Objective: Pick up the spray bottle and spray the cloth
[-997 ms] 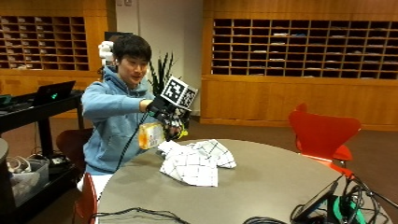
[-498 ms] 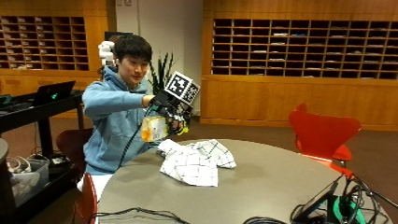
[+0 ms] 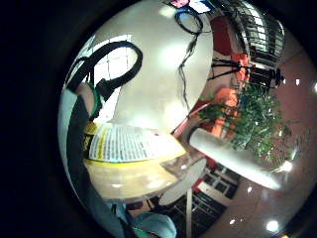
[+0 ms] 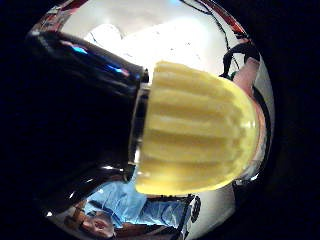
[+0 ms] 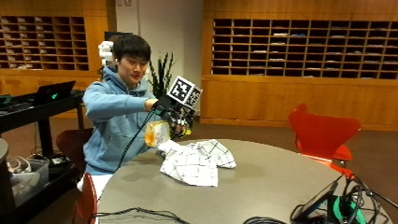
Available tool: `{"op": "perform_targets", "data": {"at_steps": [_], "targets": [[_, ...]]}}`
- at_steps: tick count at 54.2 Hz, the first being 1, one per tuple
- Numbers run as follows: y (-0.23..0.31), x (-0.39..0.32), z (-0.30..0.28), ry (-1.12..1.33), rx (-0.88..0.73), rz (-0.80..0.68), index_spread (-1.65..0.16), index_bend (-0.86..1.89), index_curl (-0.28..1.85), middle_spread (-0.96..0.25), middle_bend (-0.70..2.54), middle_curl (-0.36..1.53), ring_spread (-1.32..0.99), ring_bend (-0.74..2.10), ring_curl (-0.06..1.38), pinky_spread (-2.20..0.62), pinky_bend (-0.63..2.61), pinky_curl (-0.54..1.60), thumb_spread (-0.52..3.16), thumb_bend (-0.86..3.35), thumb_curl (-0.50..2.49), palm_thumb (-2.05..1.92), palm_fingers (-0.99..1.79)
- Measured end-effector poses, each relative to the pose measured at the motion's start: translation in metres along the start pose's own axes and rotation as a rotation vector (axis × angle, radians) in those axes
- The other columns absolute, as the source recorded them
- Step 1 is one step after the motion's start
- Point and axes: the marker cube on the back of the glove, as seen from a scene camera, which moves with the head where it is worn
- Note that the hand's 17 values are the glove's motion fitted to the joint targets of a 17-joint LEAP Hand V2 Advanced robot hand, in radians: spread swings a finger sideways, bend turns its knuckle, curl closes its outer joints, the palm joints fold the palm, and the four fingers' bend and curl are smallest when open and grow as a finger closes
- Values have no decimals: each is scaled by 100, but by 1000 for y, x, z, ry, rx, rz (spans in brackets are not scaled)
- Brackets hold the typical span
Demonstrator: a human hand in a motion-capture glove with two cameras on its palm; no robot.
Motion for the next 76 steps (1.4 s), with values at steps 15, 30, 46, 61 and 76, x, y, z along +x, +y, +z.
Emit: {"op": "perform_targets", "data": {"at_steps": [15,30,46,61,76], "targets": [[-2,2,-44,-216,243,8,-27,16,46,-22,40,48,-24,38,44,-33,39,39,42,-4,68,97,126],[0,-45,-103,-1060,549,-116,-26,17,45,-22,40,48,-24,40,44,-35,41,39,40,-4,68,97,126],[-46,-156,-95,-1648,695,-134,-25,16,45,-21,39,48,-23,40,44,-34,42,40,42,-4,68,97,124],[-88,-223,-61,-1672,698,-62,-25,15,43,-20,39,48,-22,41,44,-34,42,40,46,-4,67,98,123],[-112,-237,-39,-1674,720,68,-24,16,43,-20,38,48,-21,41,44,-34,41,40,47,-4,67,98,123]]}}
